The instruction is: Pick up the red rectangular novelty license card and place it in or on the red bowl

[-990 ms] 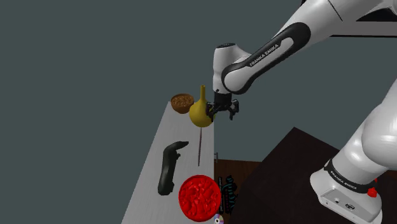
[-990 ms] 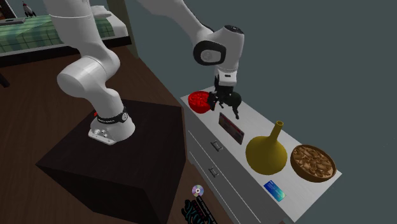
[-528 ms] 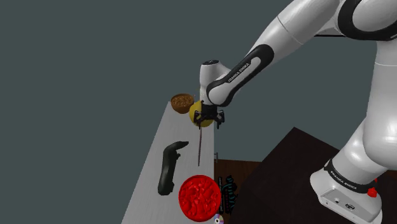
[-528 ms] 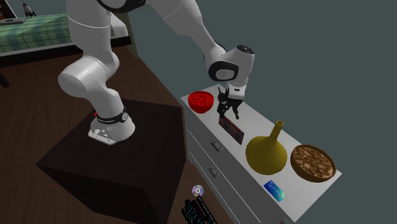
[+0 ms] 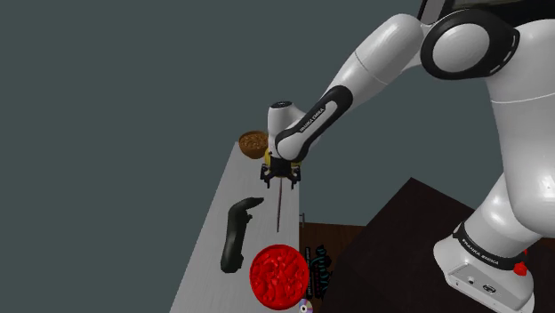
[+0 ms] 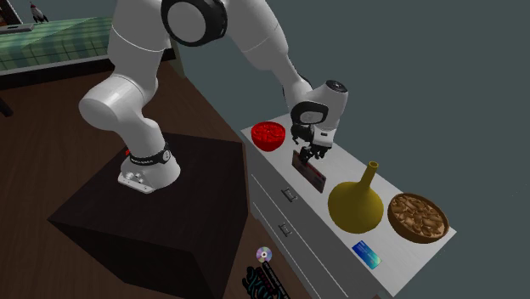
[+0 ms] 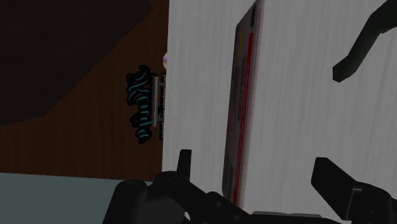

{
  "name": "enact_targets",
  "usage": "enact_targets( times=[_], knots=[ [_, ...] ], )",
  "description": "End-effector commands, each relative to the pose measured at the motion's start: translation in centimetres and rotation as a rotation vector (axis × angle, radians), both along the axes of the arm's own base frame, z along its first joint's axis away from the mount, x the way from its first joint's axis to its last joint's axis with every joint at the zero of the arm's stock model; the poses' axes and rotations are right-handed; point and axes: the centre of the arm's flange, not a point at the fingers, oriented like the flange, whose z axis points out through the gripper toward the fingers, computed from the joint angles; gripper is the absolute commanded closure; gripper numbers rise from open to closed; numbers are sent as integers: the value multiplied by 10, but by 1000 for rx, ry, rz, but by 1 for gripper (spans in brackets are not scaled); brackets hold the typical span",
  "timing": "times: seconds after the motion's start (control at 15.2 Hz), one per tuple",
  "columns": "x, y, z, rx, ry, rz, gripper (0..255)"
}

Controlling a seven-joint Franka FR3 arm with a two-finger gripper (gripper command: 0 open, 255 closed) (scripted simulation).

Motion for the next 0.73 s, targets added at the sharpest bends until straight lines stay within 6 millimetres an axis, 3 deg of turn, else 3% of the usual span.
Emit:
enact_targets(
  times=[0.0, 0.2, 0.66],
  knots=[
    [0, 2, -11, 0, 0, -1, 0],
    [-1, 3, -29, 0, 0, -1, 0],
    [-1, 3, -29, 0, 0, -1, 0]
  ],
)
